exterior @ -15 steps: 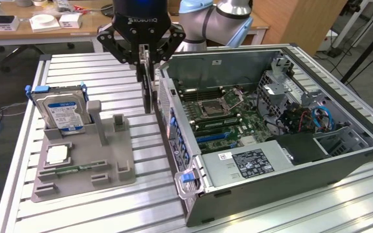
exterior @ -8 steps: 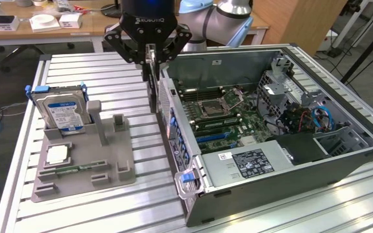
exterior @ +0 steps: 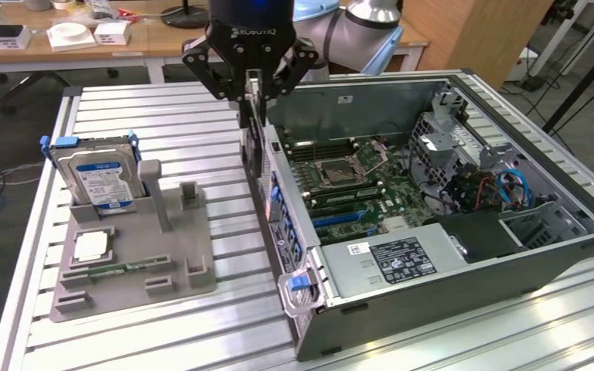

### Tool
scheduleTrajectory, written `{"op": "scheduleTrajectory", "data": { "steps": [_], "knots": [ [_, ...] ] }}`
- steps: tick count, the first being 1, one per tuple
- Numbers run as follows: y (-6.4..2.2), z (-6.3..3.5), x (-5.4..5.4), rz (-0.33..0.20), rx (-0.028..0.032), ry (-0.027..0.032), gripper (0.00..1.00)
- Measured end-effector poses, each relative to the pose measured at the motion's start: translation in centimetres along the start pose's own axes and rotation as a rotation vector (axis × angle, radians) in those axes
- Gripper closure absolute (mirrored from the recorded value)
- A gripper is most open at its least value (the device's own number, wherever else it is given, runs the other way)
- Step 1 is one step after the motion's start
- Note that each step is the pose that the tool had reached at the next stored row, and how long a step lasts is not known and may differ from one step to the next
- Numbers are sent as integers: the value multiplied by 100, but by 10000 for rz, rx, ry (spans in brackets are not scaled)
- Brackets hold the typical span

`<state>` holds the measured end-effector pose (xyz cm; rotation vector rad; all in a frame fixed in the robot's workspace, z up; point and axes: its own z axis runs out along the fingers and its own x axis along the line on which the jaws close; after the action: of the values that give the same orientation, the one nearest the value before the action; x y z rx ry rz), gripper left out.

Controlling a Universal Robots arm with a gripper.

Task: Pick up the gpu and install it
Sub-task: 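Pick up the gpu and move the gpu toward the slot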

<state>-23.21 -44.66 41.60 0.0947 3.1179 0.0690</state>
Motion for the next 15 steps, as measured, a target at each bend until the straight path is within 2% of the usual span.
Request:
{"op": "scheduleTrajectory", "data": {
  "steps": [15],
  "knots": [
    [13, 5, -220, -36, 0, 2, 74]
  ]
}}
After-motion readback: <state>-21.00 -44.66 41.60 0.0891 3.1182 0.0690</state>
